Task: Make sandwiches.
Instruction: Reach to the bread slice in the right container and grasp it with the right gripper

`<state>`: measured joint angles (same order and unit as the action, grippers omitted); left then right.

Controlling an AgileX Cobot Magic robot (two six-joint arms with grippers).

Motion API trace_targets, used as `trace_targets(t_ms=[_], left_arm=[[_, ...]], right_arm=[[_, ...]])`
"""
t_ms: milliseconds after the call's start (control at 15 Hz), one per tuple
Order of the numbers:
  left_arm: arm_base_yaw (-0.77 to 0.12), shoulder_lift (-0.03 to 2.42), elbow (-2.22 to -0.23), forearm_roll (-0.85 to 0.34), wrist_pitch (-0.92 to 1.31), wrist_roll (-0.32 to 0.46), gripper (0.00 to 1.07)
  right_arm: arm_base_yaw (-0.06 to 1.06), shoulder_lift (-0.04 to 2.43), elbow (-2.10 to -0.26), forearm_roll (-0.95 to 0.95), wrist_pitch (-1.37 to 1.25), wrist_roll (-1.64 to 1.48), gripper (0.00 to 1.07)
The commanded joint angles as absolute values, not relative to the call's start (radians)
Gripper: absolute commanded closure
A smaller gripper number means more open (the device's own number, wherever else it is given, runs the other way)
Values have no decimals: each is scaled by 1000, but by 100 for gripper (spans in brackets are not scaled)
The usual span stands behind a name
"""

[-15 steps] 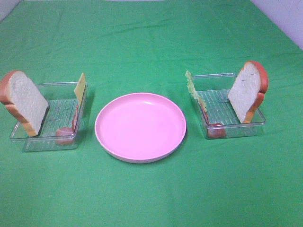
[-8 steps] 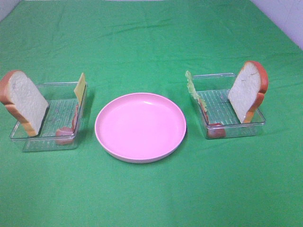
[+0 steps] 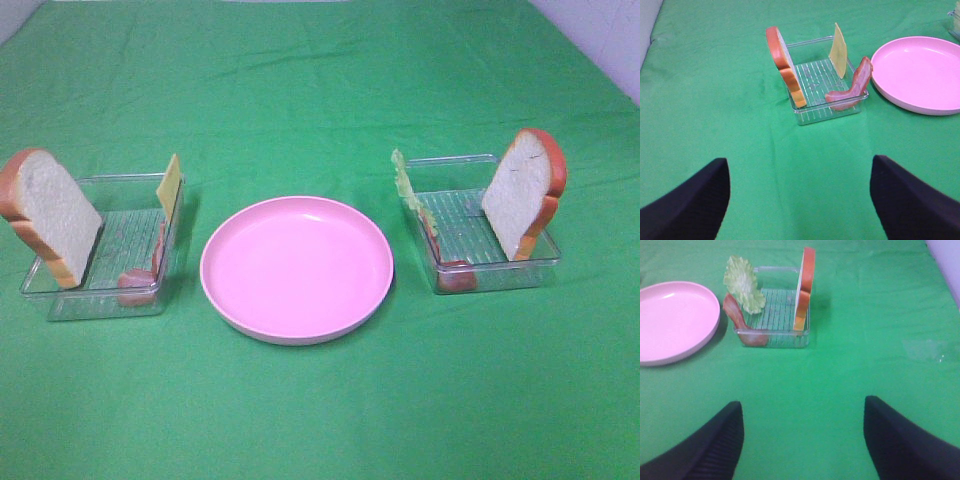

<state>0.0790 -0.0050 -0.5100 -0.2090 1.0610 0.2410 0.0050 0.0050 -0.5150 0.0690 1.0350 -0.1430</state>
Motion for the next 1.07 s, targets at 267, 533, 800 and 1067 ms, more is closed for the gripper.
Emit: trace_targets(t_ms=[267,533,800,1067], left_arm=[[83,-23,-508,-209,1051,243,32],[83,-23,-508,-209,1051,243,32],[83,-23,-508,-209,1051,243,32],[83,-23,-508,-209,1051,243,32]], right_arm=[[0,144,-531,78,697,-154,42],[0,593,-567,136,409,-154,45],[0,962,-753,158,508,-154,47],[0,1416,-1092,192,756,-154,39]])
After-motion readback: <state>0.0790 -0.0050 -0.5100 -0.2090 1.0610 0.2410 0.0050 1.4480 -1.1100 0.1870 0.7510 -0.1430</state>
